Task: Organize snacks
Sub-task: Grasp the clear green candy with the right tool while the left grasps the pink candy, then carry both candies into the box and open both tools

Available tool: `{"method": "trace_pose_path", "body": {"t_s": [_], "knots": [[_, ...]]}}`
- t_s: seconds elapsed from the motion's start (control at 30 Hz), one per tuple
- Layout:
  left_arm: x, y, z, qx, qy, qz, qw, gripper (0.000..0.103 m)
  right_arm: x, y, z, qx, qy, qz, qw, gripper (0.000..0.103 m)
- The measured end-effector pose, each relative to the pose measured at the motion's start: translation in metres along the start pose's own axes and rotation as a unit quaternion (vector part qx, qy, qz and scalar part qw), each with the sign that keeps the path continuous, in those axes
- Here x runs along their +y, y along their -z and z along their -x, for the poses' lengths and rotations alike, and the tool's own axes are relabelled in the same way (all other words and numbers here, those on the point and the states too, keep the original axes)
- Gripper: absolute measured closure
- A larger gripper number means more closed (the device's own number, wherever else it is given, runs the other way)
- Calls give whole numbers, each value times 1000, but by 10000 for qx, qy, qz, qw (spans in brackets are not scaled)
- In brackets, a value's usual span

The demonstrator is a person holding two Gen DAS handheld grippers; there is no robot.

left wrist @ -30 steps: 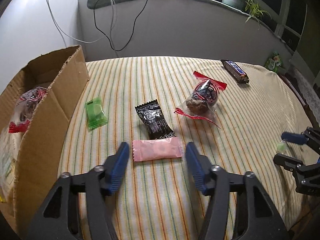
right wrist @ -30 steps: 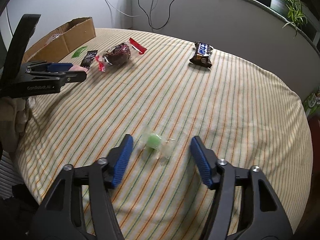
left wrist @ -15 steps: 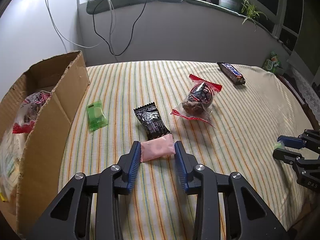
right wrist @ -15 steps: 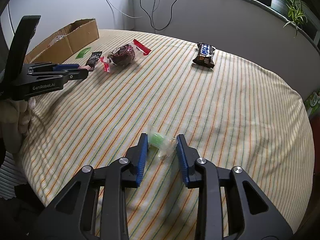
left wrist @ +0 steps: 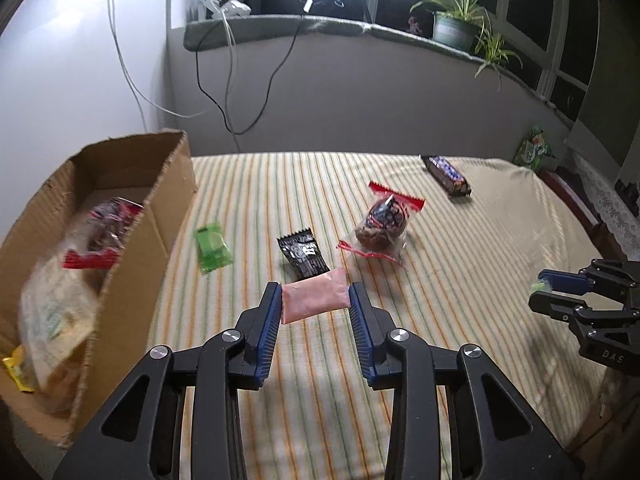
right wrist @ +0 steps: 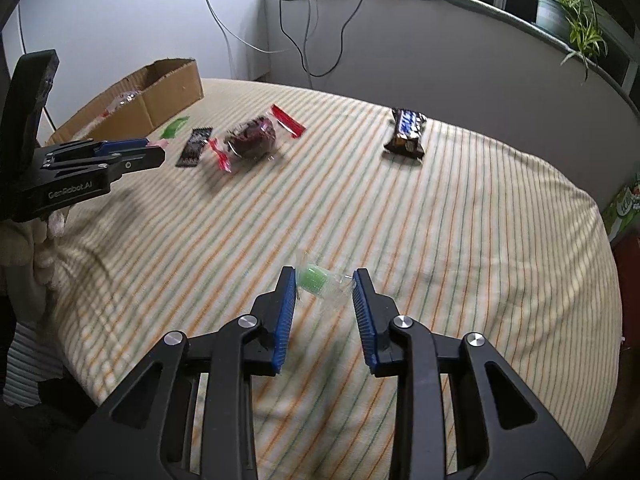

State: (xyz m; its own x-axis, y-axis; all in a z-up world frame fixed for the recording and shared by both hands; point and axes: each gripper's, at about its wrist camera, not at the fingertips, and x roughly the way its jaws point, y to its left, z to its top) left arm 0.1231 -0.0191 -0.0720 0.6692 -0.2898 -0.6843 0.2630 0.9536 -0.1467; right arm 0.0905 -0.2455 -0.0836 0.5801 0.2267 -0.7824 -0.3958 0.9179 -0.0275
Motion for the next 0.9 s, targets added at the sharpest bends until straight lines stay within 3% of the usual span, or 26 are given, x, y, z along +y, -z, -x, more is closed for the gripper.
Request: {"method": "trace_pose_path", "body": {"t_s": [0.47,0.9], "knots": [[41,-2,51,-506,-201,291,9981,70,43,-62,10,-435,-321,391,9978,73],[103,6,77,-693,-667,744,9926,70,117,-137,-13,-664,-781,966,9900,73]]}}
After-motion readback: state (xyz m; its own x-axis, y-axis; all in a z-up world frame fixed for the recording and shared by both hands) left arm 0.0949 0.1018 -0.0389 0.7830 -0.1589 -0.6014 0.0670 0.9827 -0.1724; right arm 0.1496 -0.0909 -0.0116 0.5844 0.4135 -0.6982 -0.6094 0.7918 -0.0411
